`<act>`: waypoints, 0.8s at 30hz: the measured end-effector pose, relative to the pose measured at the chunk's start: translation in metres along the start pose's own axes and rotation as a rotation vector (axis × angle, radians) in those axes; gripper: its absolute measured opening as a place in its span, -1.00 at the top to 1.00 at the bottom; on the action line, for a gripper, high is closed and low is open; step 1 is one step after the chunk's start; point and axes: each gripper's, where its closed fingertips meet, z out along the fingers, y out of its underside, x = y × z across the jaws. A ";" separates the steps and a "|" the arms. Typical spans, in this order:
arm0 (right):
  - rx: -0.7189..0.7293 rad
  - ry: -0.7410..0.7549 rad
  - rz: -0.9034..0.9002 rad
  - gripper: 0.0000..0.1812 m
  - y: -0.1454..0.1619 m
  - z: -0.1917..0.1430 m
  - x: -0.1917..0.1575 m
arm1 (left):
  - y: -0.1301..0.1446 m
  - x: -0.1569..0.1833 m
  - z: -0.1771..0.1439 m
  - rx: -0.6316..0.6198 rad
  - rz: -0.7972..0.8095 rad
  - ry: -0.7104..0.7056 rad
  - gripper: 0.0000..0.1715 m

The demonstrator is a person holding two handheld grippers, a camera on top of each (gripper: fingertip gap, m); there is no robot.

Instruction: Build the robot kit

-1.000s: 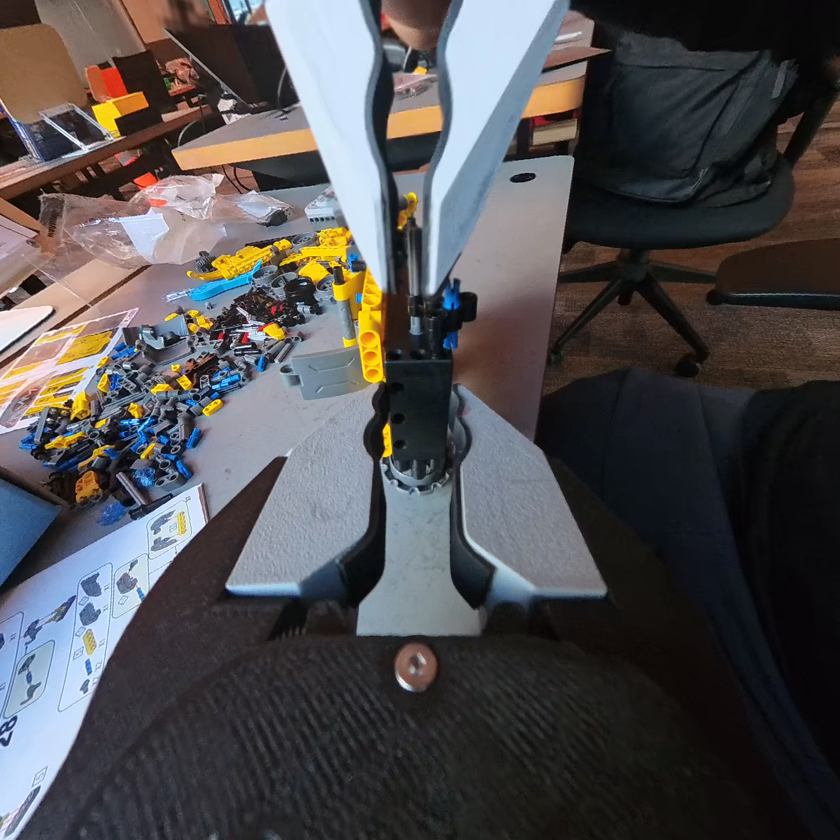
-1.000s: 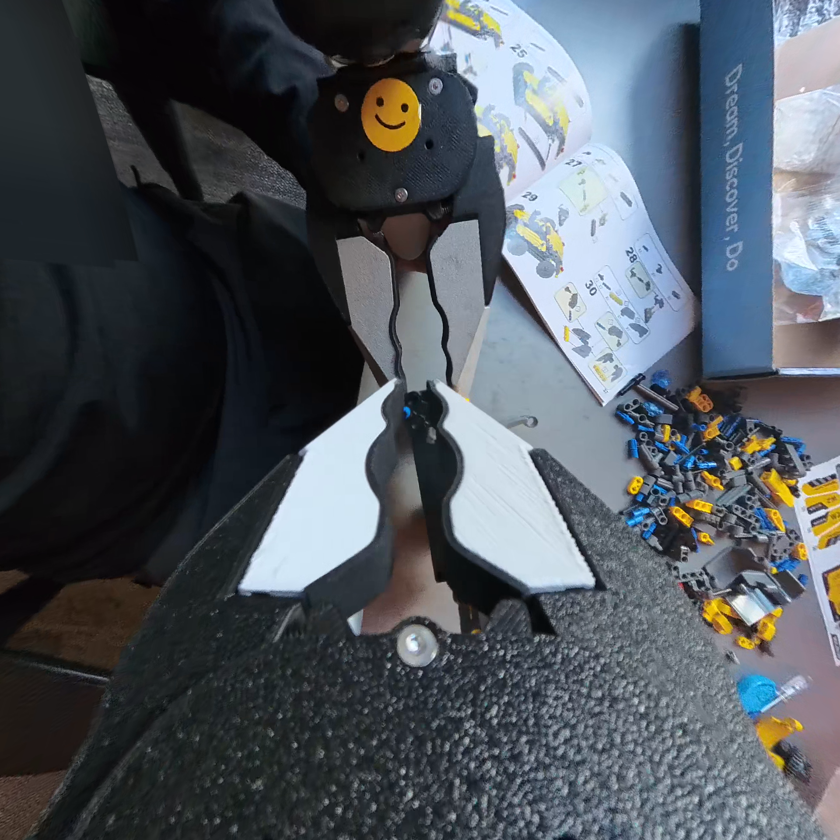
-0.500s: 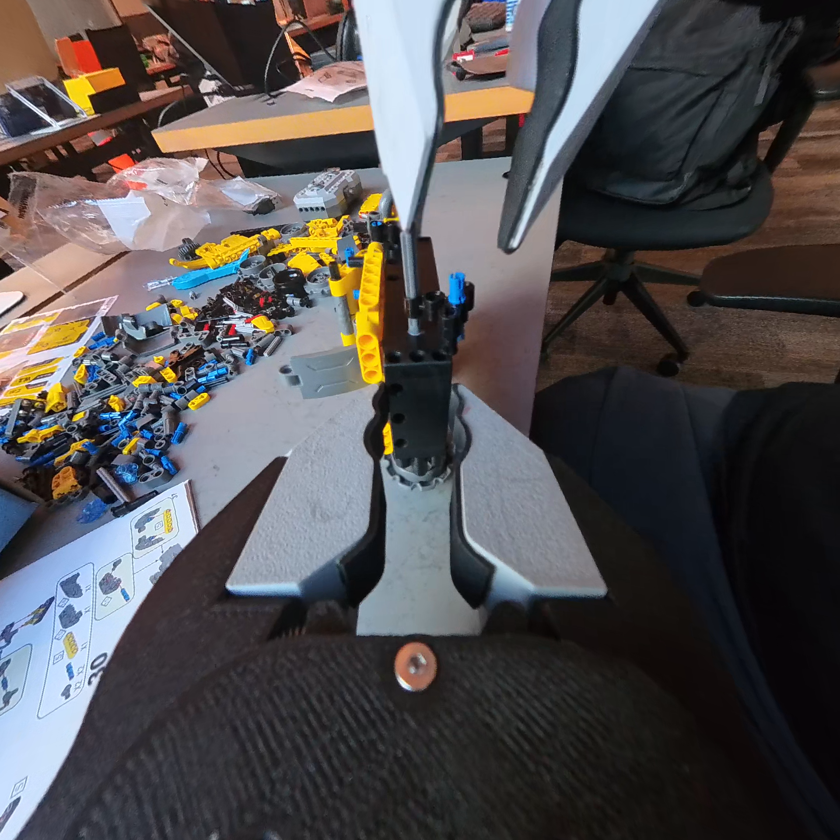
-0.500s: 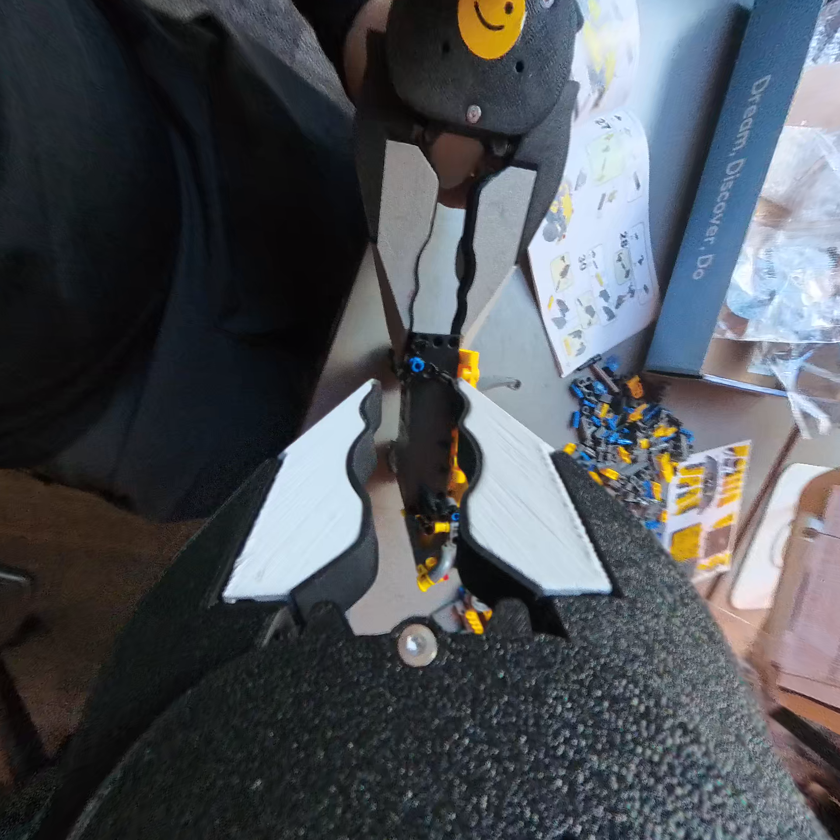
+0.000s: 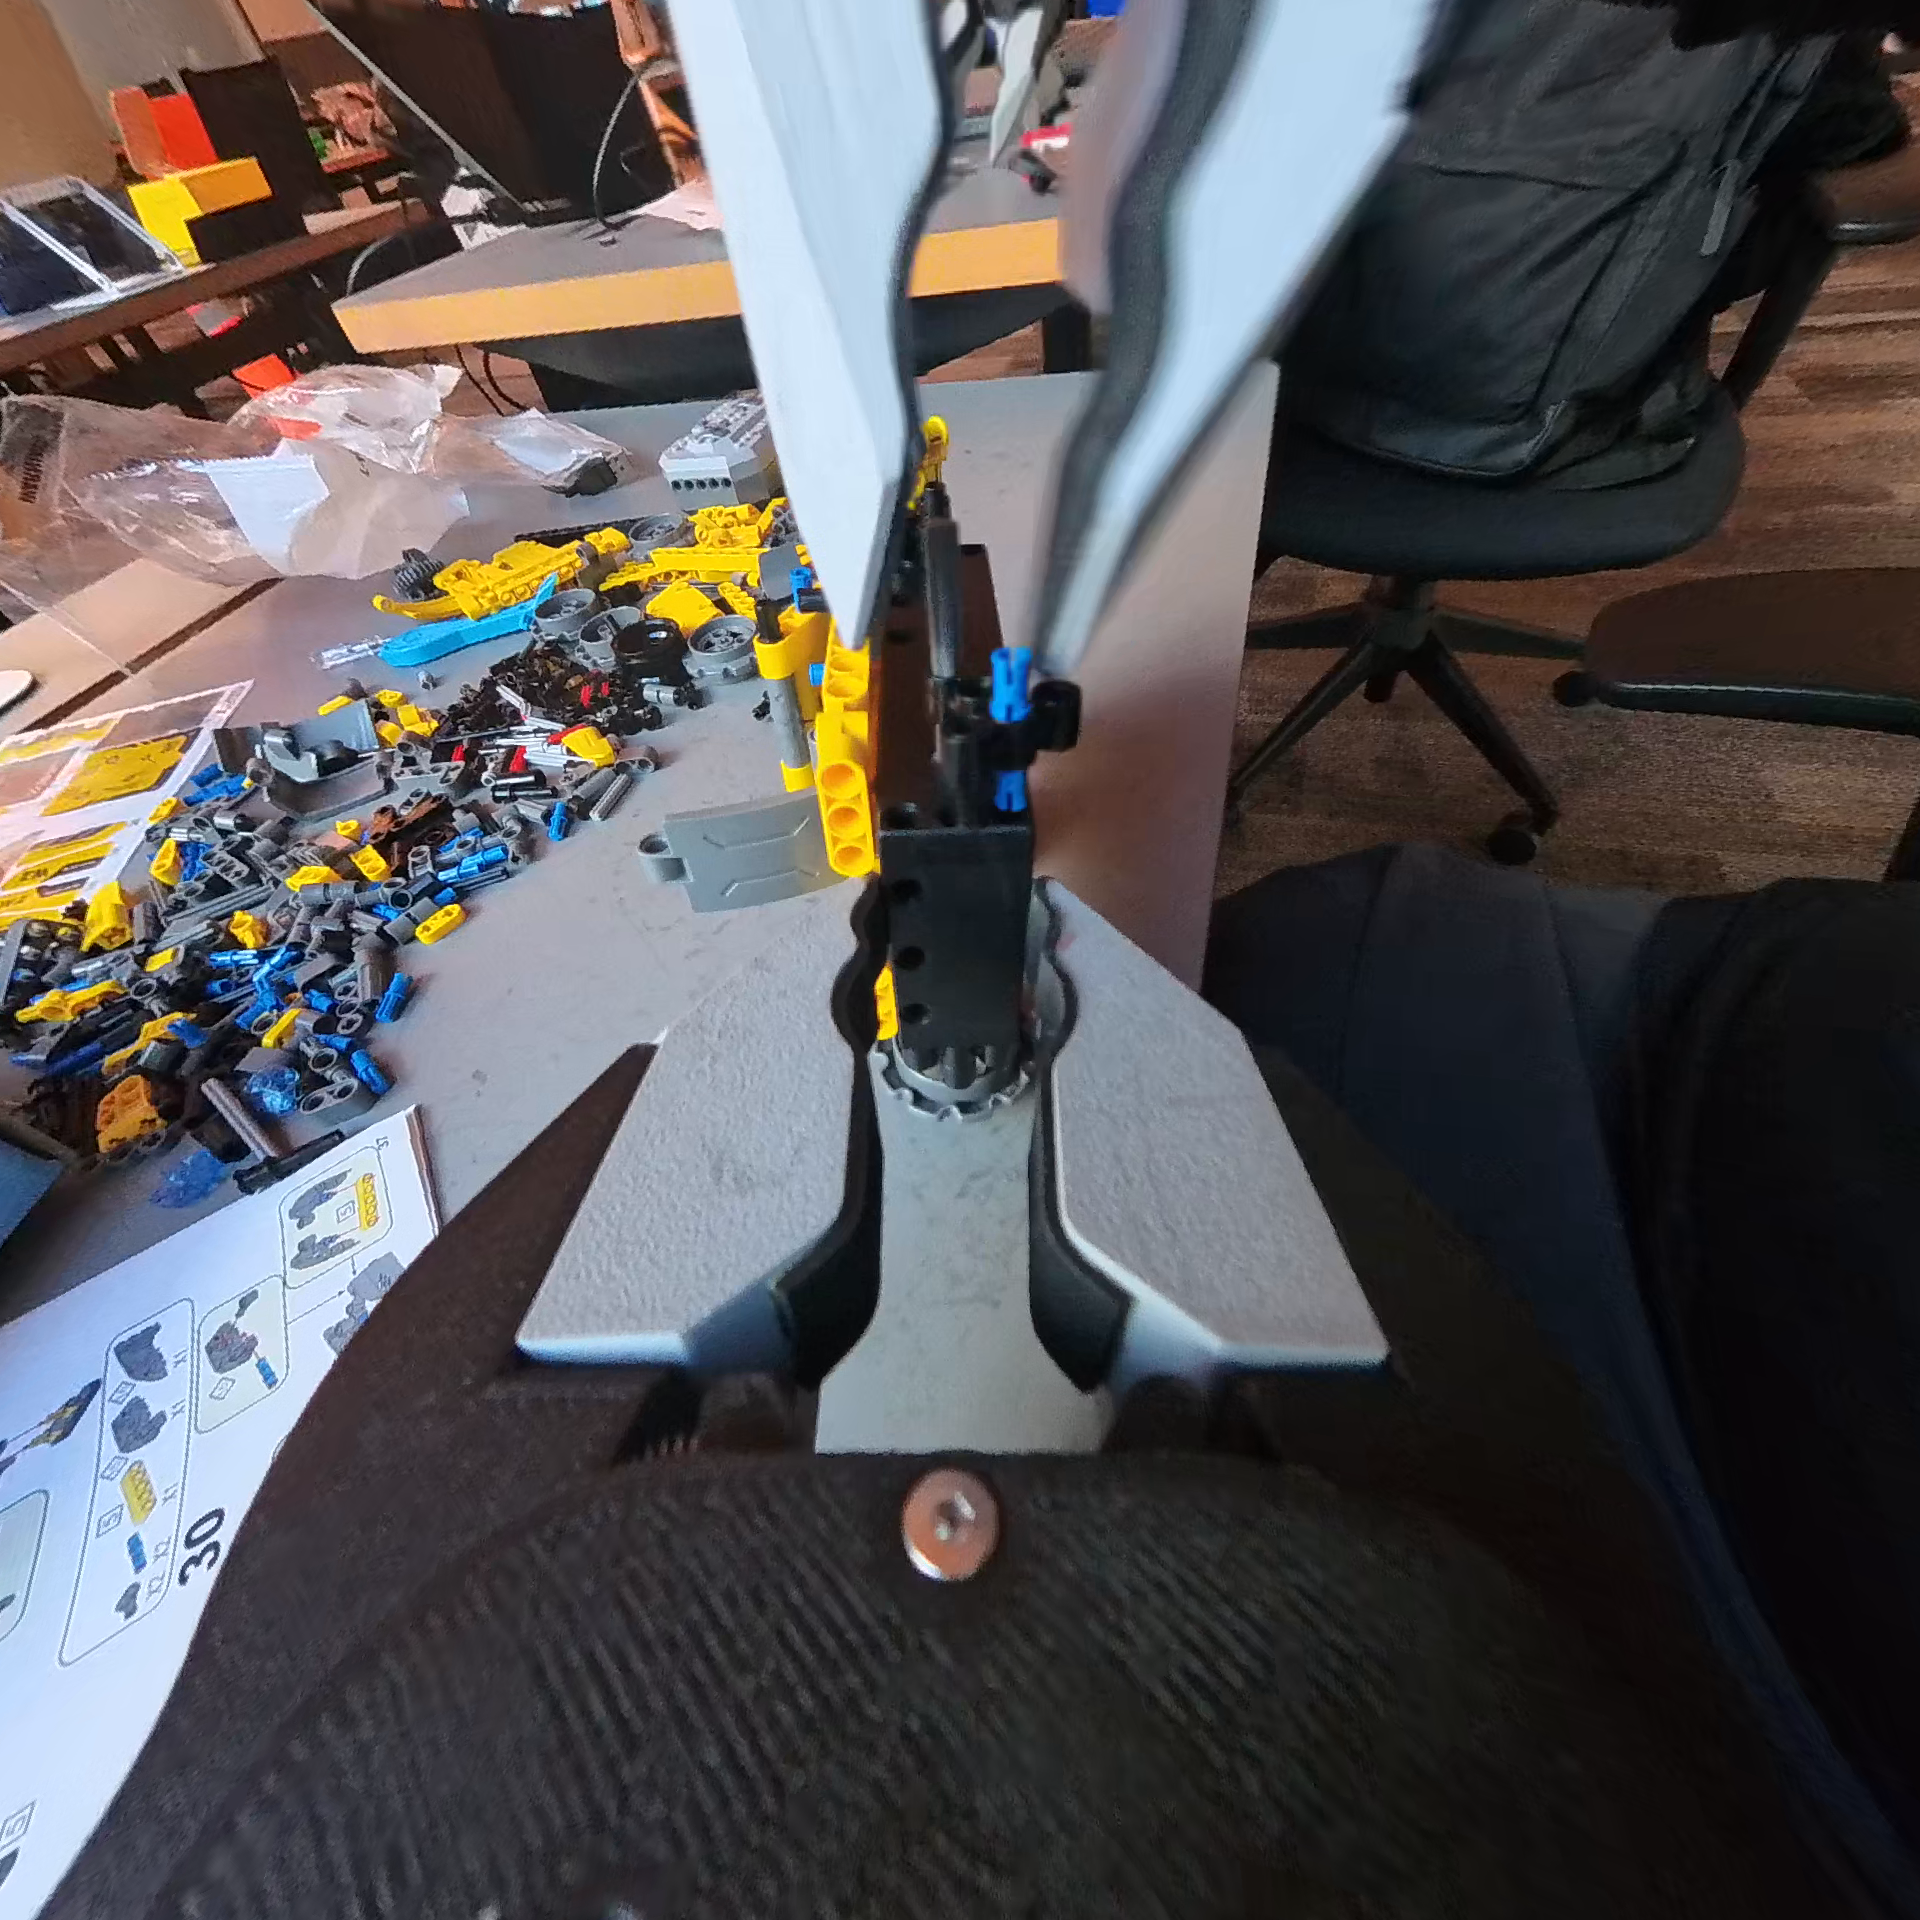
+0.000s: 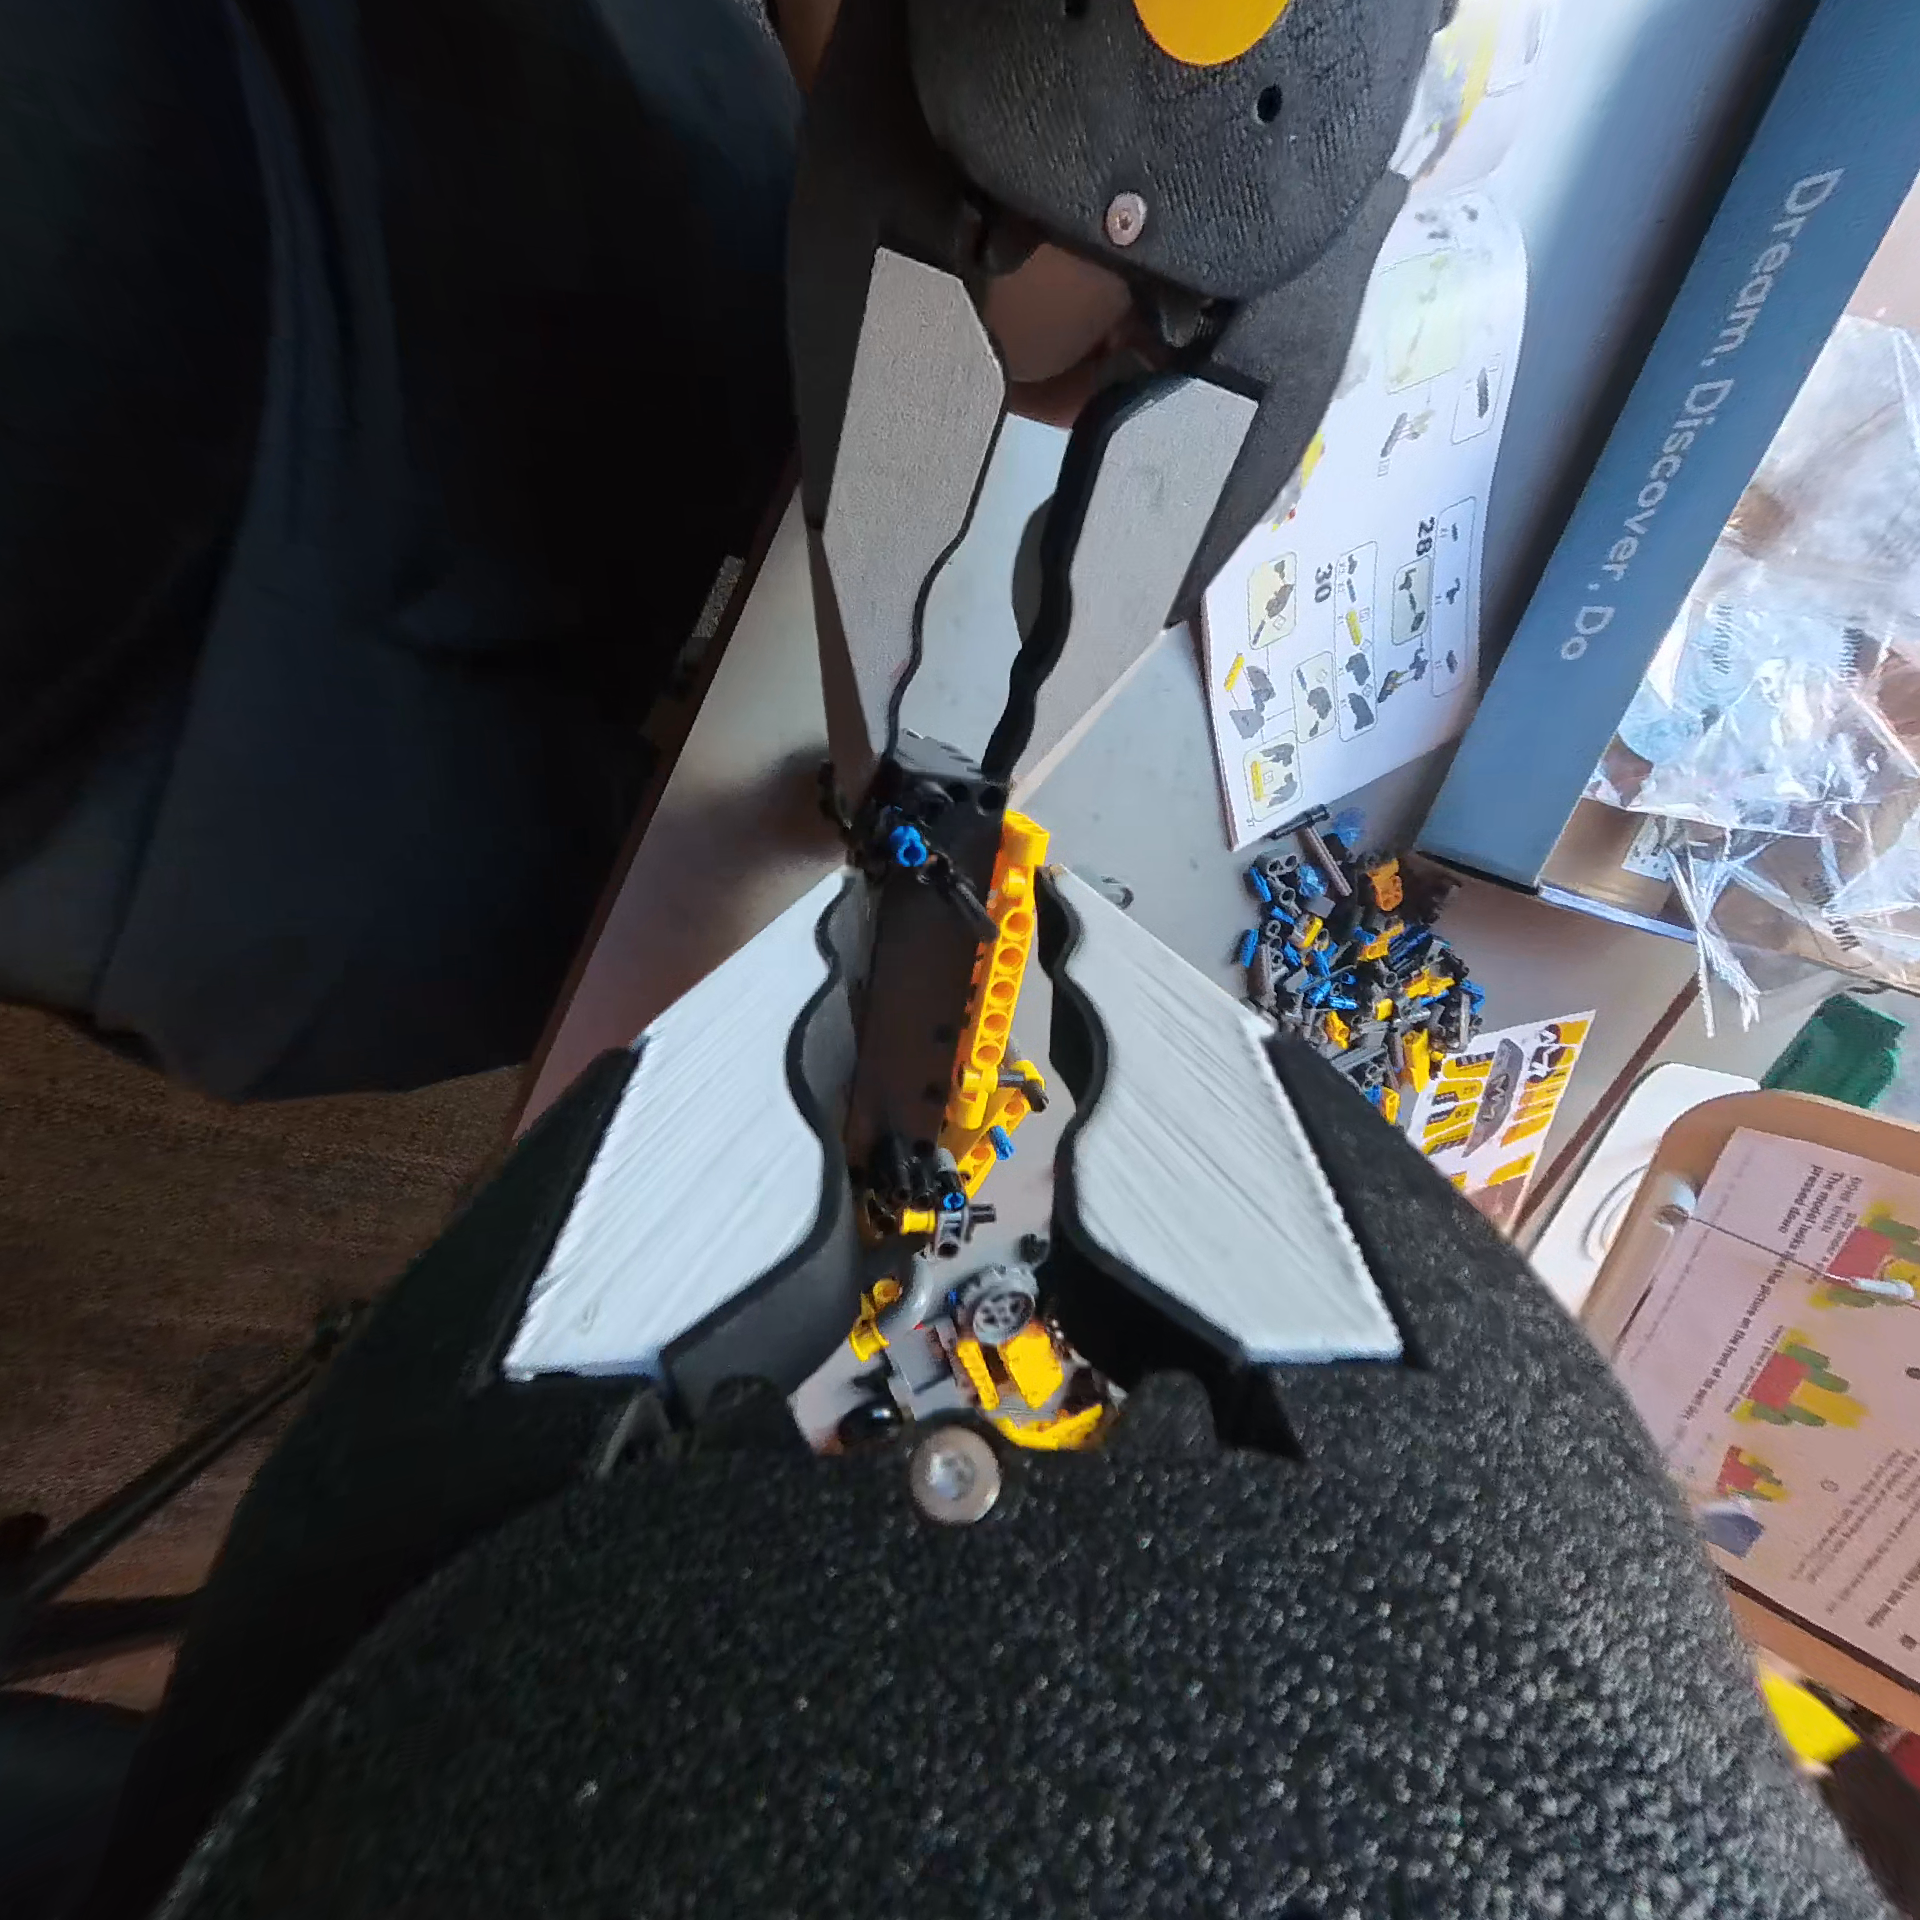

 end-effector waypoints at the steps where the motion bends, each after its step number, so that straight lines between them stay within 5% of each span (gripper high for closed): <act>1: 0.016 -0.003 0.030 0.67 -0.001 0.000 0.002 | 0.000 0.001 0.000 0.001 0.002 0.003 0.74; 3: 0.021 0.010 0.099 0.80 0.002 0.003 0.012 | 0.000 0.001 0.000 -0.001 0.003 0.003 0.73; 6: 0.068 -0.013 0.149 0.72 0.002 0.002 0.011 | 0.000 0.002 0.000 -0.001 0.007 0.005 0.73; 24: 0.084 -0.102 0.096 0.92 -0.007 0.002 -0.003 | 0.000 0.001 0.000 0.001 -0.005 0.012 0.74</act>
